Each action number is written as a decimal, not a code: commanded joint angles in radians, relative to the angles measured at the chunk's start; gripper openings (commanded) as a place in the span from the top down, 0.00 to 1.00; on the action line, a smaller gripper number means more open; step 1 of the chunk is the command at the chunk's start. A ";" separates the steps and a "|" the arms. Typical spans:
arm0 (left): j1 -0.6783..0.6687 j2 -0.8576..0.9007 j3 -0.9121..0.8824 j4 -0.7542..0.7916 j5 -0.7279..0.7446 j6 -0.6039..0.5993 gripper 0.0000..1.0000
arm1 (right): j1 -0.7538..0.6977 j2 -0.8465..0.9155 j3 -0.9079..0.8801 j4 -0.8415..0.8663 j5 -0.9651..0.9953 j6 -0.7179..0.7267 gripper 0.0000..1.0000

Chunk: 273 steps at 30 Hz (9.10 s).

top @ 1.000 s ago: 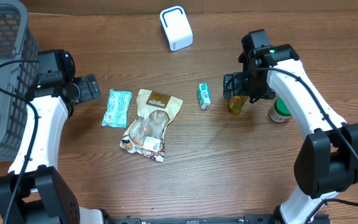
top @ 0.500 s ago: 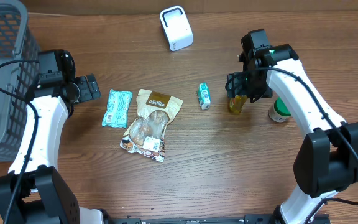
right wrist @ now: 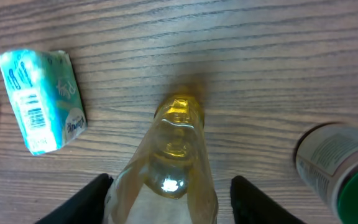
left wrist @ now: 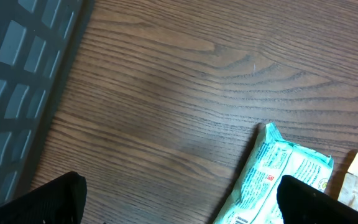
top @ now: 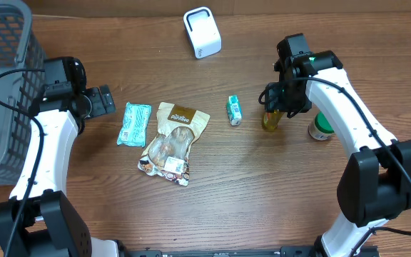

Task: Scan the item barcode
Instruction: 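Close the right gripper around the oil bottle neck, then lift the yellow oil bottle with the right gripper and tilt it, then carry the bottle to the white scanner and hold its label there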

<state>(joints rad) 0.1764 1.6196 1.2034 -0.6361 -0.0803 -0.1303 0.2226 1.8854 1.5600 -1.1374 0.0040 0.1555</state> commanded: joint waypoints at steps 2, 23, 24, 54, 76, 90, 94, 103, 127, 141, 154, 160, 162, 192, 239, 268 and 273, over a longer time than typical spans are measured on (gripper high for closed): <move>-0.007 -0.015 0.020 0.001 -0.005 0.011 0.00 | 0.000 0.010 -0.005 0.003 0.001 0.000 0.50; -0.007 -0.015 0.020 0.001 -0.005 0.011 0.00 | 0.000 0.010 -0.005 0.014 -0.033 0.001 0.58; -0.007 -0.015 0.020 0.001 -0.005 0.011 0.00 | 0.000 0.010 -0.005 0.017 -0.047 0.001 0.58; -0.007 -0.015 0.020 0.001 -0.005 0.011 0.00 | -0.118 -0.133 0.071 -0.146 -0.837 -0.243 0.72; -0.007 -0.015 0.020 0.001 -0.005 0.011 0.00 | -0.166 -0.142 0.071 -0.336 -1.109 -0.374 0.74; -0.007 -0.015 0.020 0.001 -0.005 0.011 0.00 | -0.166 -0.142 0.071 -0.345 -1.109 -0.393 0.75; -0.007 -0.015 0.020 0.001 -0.005 0.011 0.00 | -0.166 -0.142 0.071 -0.354 -1.109 -0.397 0.75; -0.007 -0.015 0.020 0.001 -0.005 0.011 0.01 | -0.166 -0.142 0.071 -0.357 -1.109 -0.400 0.75; -0.007 -0.015 0.020 0.001 -0.005 0.011 0.00 | -0.165 -0.142 0.071 -0.359 -1.110 -0.400 0.75; -0.007 -0.015 0.020 0.001 -0.005 0.011 0.00 | -0.165 -0.142 0.071 -0.410 -1.162 -0.479 0.75; -0.007 -0.015 0.020 0.001 -0.005 0.011 0.00 | -0.165 -0.142 0.071 -0.410 -1.162 -0.501 0.75; -0.007 -0.015 0.020 0.001 -0.005 0.011 0.00 | -0.165 -0.142 0.071 -0.424 -1.161 -0.502 0.75; -0.007 -0.015 0.020 0.001 -0.005 0.011 0.00 | -0.165 -0.142 0.071 -0.422 -1.161 -0.505 0.75; -0.007 -0.015 0.020 0.001 -0.005 0.011 0.00 | -0.164 -0.142 0.071 -0.356 -1.120 -0.504 0.75; -0.007 -0.015 0.020 0.001 -0.005 0.011 0.01 | 0.261 -0.011 0.371 0.720 0.145 -0.668 0.74; -0.007 -0.015 0.020 0.001 -0.005 0.011 0.01 | 0.219 0.397 0.371 1.131 0.108 -1.039 0.77; -0.007 -0.015 0.020 0.001 -0.005 0.011 0.01 | 0.216 0.416 0.371 1.175 0.106 -1.110 0.77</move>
<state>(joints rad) 0.1764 1.6196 1.2037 -0.6357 -0.0803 -0.1303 0.4450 2.3093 1.9133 -0.0002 0.1108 -0.8852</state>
